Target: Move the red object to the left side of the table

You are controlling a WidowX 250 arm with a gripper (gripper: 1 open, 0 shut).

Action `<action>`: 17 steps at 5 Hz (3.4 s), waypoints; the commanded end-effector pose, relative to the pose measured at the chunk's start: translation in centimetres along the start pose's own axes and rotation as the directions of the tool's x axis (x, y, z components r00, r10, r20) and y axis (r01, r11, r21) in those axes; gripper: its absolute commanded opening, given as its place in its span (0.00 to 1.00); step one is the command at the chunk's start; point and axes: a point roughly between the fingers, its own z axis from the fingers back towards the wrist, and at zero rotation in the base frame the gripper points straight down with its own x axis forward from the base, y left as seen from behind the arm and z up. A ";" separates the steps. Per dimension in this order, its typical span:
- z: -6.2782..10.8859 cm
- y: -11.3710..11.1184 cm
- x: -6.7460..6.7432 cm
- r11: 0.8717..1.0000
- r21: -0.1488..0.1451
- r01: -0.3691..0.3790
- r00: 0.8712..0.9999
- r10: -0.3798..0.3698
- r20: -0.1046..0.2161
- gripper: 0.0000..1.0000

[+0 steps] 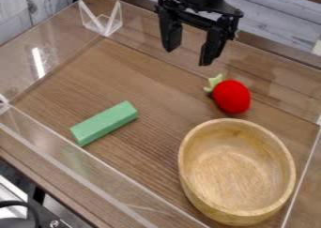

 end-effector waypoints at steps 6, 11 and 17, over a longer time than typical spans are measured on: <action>-4.1 -6.2 3.2 0.616 -0.217 -0.757 0.633 0.774 -0.012 1.00; -6.7 -6.1 7.5 0.459 -0.217 -0.862 0.474 0.880 -0.021 1.00; -5.5 -4.5 8.1 0.283 -0.235 -0.930 0.307 0.949 -0.075 1.00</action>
